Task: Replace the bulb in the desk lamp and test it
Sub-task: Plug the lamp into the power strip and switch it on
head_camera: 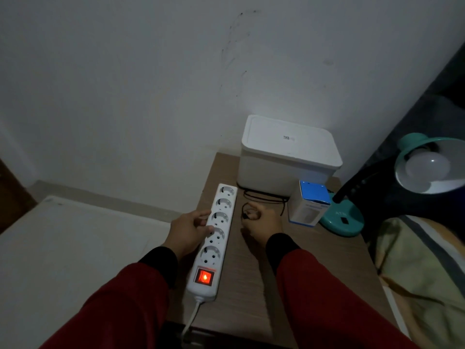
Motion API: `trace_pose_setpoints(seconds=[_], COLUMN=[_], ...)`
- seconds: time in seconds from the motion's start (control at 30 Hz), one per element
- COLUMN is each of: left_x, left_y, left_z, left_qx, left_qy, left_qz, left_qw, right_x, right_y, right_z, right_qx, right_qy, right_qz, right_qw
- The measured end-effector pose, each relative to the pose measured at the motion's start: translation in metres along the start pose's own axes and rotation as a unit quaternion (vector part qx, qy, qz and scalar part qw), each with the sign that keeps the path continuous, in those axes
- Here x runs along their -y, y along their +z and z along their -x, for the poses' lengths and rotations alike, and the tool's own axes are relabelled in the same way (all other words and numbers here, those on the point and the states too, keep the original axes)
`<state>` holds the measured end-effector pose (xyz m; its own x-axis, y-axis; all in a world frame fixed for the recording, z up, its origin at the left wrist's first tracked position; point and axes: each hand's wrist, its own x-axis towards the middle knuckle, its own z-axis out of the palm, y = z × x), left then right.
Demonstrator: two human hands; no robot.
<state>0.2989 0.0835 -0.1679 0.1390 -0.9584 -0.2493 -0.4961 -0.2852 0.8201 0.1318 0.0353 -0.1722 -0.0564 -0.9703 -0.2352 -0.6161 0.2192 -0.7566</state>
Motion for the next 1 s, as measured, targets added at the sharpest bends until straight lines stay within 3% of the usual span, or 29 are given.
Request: trace_pose_setpoints(seconds=[0.13,0.23,1.0], left_x=[0.003,0.004,0.018], left_y=[0.001,0.001,0.004], left_z=[0.001,0.002,-0.001], left_qx=[-0.007,-0.007,-0.015], left_qy=[-0.003,-0.001,-0.019], left_qz=[0.012,0.024,0.103], left_qw=[1.000,1.000,0.994], right_x=[0.016,0.026,0.018], right_y=[-0.001,0.001,0.046], right_z=[-0.002,0.000,0.003], right_qx=[-0.016,-0.032,-0.089], right_qy=[-0.019,-0.067,-0.130], right_qz=[-0.170,-0.199,-0.079], right_qw=[0.985,0.977,0.984])
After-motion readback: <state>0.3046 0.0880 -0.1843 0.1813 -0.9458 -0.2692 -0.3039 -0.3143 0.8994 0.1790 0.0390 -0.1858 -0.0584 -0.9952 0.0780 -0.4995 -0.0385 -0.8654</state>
